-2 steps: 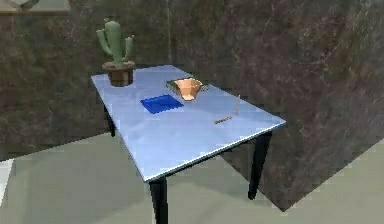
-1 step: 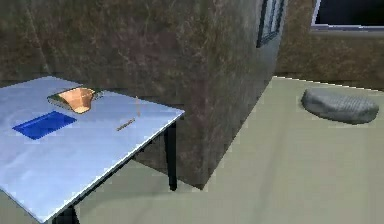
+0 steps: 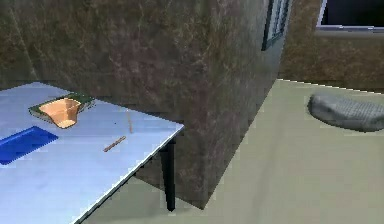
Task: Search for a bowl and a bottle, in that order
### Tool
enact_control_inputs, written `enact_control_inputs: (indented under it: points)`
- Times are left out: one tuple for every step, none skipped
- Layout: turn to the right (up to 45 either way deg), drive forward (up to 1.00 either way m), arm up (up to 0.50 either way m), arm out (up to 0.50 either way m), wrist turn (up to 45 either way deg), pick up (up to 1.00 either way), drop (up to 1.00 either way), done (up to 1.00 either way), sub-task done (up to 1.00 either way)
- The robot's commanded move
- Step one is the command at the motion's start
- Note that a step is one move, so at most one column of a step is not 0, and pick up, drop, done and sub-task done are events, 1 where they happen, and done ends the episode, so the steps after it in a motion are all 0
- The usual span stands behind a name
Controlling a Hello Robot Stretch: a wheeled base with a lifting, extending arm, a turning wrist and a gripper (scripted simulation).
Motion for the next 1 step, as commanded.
enact_control_inputs:
  points:
    - [9.0,0.0,0.0,0.0,0.0,0.0,0.0,0.0,0.0]
